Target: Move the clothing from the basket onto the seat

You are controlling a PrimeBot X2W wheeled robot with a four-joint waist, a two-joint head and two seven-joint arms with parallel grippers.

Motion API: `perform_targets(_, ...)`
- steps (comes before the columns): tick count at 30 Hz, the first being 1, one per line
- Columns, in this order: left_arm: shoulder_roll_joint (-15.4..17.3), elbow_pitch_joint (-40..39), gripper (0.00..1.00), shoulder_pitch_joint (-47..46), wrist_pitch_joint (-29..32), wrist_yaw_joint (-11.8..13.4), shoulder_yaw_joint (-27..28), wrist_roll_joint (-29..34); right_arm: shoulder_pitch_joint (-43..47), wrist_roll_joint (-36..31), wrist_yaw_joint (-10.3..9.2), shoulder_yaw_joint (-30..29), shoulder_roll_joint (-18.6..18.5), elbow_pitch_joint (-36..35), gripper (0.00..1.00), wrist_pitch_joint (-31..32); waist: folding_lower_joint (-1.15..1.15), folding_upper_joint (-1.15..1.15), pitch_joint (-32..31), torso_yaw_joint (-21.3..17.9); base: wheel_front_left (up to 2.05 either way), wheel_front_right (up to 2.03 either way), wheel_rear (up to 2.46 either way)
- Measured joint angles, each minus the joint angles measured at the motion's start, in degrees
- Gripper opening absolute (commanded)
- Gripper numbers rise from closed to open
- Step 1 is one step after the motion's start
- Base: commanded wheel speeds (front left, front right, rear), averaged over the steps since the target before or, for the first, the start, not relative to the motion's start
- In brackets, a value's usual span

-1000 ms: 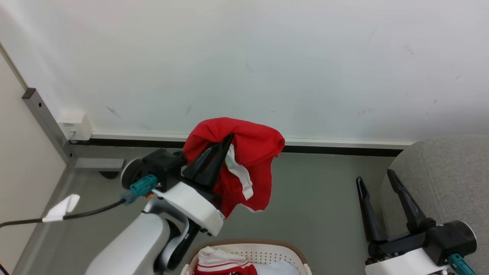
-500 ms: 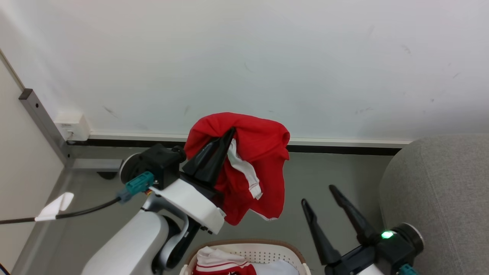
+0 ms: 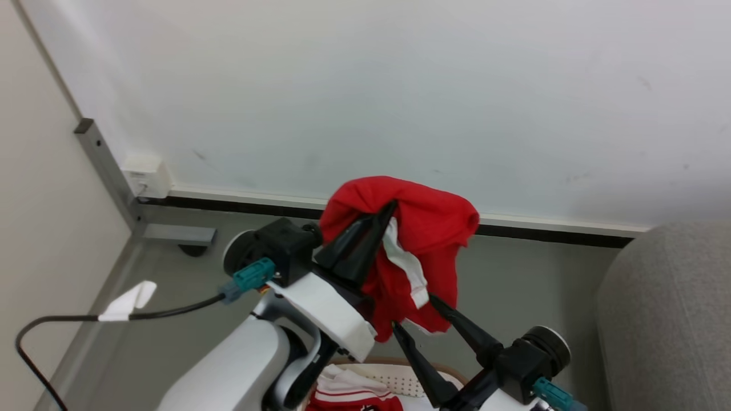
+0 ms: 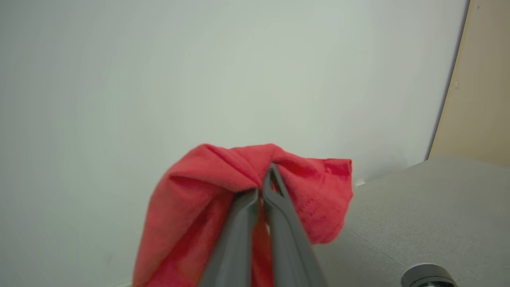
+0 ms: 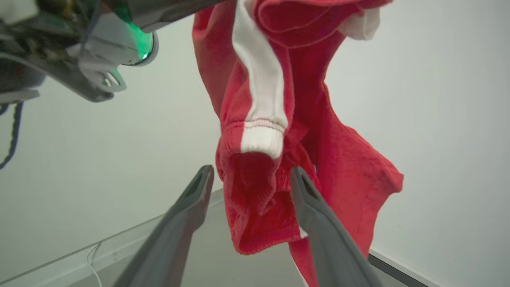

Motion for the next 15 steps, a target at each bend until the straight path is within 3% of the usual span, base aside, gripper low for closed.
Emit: perform_targets(15,-3.2,-2.1,0.00,0.8,2.1,-1.1,-6.0,0.0,-2.5,0.3,0.00,-2.3,1.5,6.7,1.00,0.0,0.00,0.00,-1.5,7.1,0.00,0.00,0.00)
